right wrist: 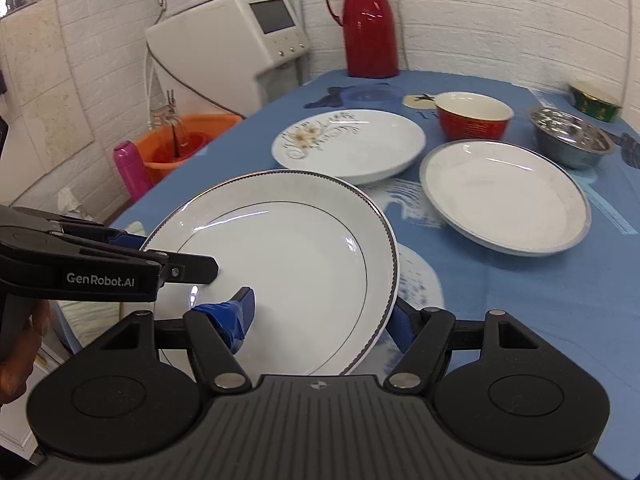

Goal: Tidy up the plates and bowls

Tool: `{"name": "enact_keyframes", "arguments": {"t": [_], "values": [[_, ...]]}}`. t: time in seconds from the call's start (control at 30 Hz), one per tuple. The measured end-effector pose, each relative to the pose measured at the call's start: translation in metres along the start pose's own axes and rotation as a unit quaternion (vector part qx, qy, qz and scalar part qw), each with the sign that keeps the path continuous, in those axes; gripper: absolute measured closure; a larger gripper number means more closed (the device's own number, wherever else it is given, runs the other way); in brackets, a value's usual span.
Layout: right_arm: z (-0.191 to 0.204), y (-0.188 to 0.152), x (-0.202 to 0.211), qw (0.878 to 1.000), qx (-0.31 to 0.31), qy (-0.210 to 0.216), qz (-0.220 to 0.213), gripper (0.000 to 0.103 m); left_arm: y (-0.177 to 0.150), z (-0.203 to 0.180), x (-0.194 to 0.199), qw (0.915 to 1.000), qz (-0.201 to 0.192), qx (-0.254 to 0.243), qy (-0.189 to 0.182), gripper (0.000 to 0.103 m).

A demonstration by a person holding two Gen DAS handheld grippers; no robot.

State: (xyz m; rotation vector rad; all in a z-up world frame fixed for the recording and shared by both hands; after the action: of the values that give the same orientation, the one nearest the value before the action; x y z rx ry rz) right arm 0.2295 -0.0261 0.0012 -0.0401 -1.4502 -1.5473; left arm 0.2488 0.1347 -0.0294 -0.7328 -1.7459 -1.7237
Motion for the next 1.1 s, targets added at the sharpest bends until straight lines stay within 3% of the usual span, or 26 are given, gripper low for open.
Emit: {"name": "enact_keyframes", "arguments": {"t": [0.13, 0.23, 0.47, 0.67, 0.7, 0.77, 0.83, 0.97, 1.1], "values": [[0.020, 0.012, -0.026, 0.999, 0.008, 0.037, -0.004, 0.047, 0.002, 0.035, 0.003, 0.9991, -0.006, 0.021, 0.037, 0.072], [0.024, 0.016, -0.043, 0.999, 0.010, 0.039, -0.002, 0.047, 0.003, 0.049, -0.005, 0.9984, -0.004, 0.031, 0.047, 0.072], [0.006, 0.010, -0.047, 1.000, -0.009, -0.003, 0.016, 0.047, 0.007, 0.039, -0.044, 0.9991, 0.021, 0.036, 0.011, 0.072], [0.004, 0.006, -0.054, 1.000, 0.004, -0.008, 0.022, 0.044, 0.007, 0.031, -0.049, 0.9995, 0.005, 0.020, 0.025, 0.071], [0.004, 0.004, -0.055, 1.000, 0.012, -0.007, 0.024, 0.043, 0.006, 0.031, -0.049, 0.9996, 0.006, 0.020, 0.019, 0.062], [0.004, 0.003, -0.053, 0.999, 0.018, 0.000, 0.027, 0.045, 0.005, 0.027, -0.051, 0.9998, 0.012, 0.016, 0.008, 0.032], [-0.001, 0.004, -0.043, 1.000, 0.000, -0.002, 0.018, 0.045, 0.005, 0.024, -0.048, 0.9996, 0.000, 0.018, 0.020, 0.033], [-0.020, 0.001, -0.005, 0.998, -0.033, -0.045, -0.029, 0.044, 0.013, 0.027, -0.030, 0.9979, -0.043, 0.017, 0.047, 0.029], [-0.037, 0.003, 0.018, 0.996, -0.066, -0.046, -0.047, 0.044, 0.026, 0.036, -0.025, 0.9972, -0.048, 0.027, 0.050, 0.029]]}}
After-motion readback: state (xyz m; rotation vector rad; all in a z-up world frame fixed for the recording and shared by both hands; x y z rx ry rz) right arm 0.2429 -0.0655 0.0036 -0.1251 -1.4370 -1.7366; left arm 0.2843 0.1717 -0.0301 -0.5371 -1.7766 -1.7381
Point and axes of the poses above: each gripper's, at about its wrist camera, not at the fingertips, and x roughly against the way its jaws point, z to its left, y to its top, the point moved 4 cm from there along -x, roughly the way its jaws point, and after that the axes turned 11 degrees about y, right-handed, at the moved point
